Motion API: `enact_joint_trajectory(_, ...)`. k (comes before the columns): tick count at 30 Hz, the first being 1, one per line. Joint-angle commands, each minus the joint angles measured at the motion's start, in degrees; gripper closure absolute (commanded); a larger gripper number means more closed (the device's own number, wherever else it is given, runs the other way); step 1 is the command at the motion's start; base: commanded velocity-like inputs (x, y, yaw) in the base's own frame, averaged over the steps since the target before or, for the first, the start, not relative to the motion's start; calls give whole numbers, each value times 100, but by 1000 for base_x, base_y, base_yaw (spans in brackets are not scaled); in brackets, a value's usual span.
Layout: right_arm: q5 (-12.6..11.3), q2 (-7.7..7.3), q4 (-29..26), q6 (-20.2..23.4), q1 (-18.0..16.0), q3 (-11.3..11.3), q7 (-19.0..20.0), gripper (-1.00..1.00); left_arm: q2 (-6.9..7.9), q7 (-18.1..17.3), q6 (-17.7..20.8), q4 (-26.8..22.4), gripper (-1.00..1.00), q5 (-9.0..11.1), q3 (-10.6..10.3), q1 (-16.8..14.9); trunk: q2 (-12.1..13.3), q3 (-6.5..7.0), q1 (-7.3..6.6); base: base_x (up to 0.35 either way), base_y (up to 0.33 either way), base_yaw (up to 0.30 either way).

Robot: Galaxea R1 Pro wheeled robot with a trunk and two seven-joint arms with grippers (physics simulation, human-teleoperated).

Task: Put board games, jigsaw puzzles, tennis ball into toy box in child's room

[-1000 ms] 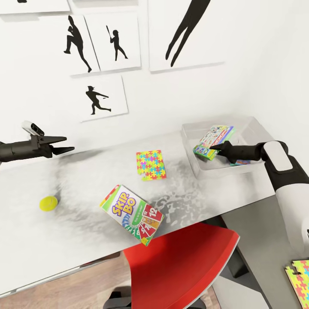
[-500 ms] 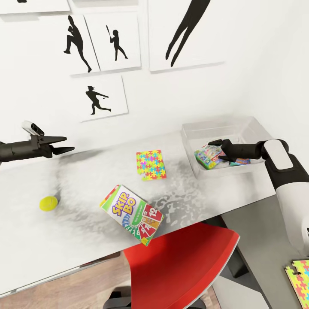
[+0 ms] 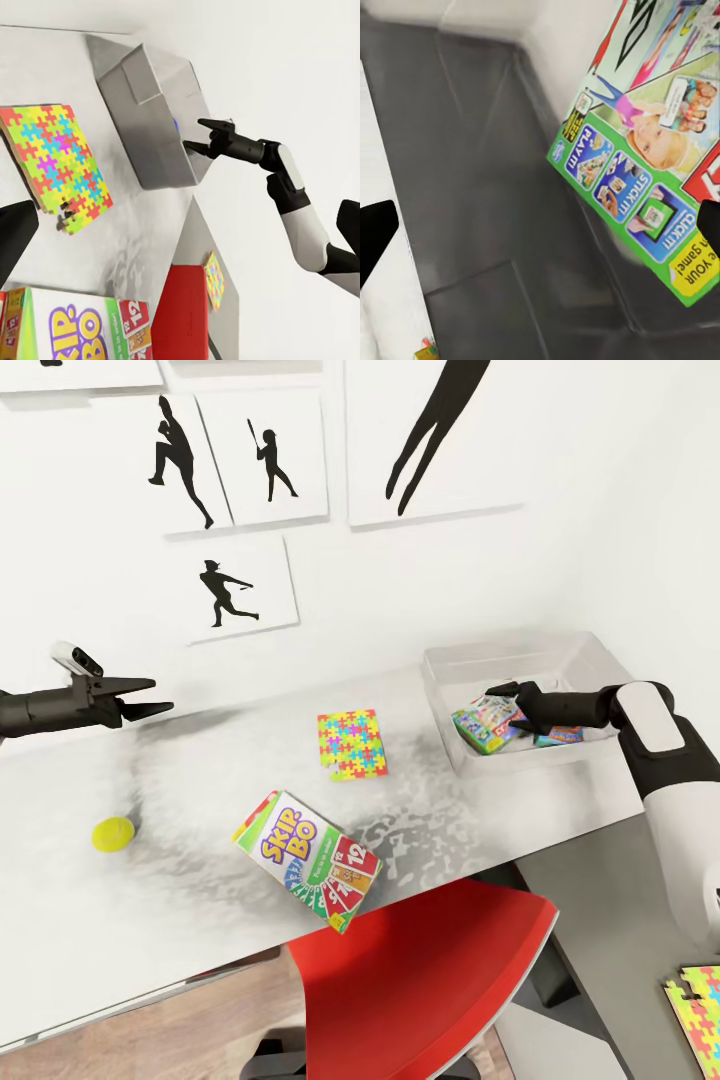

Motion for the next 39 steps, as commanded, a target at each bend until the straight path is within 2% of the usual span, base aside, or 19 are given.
enact_joint_trajectory(1, -59, -7, -5, 5, -37, 19, -58, -100, 7, -38, 61, 4, -100, 0, -23, -8, -10, -9, 3, 0, 0, 0)
enact_joint_trajectory(16, -59, -23, -353, 5, -196, 19, -67, -100, 7, -38, 61, 4, -100, -3, -24, -4, -10, -9, 3, 0, 0, 0)
enact_joint_trajectory(26, -53, -206, -420, 5, -301, 5, -95, -100, 7, -38, 61, 4, -100, -1, -18, -5, -10, -9, 3, 0, 0, 0)
enact_joint_trajectory(30, -57, -400, -552, 5, -312, -2, -226, -100, 7, -38, 61, 2, -100, -1, -16, -4, -10, -9, 3, 0, 0, 0)
enact_joint_trajectory(32, -58, -445, -590, 5, -327, 0, -274, -100, 5, -38, 61, 0, -100, -3, -16, -5, -10, -9, 3, 0, 0, 0)
enact_joint_trajectory(39, -59, -495, -628, 5, -341, 3, -326, -100, 4, -38, 61, -4, -100, -5, -16, -5, -10, -9, 3, 0, 0, 0)
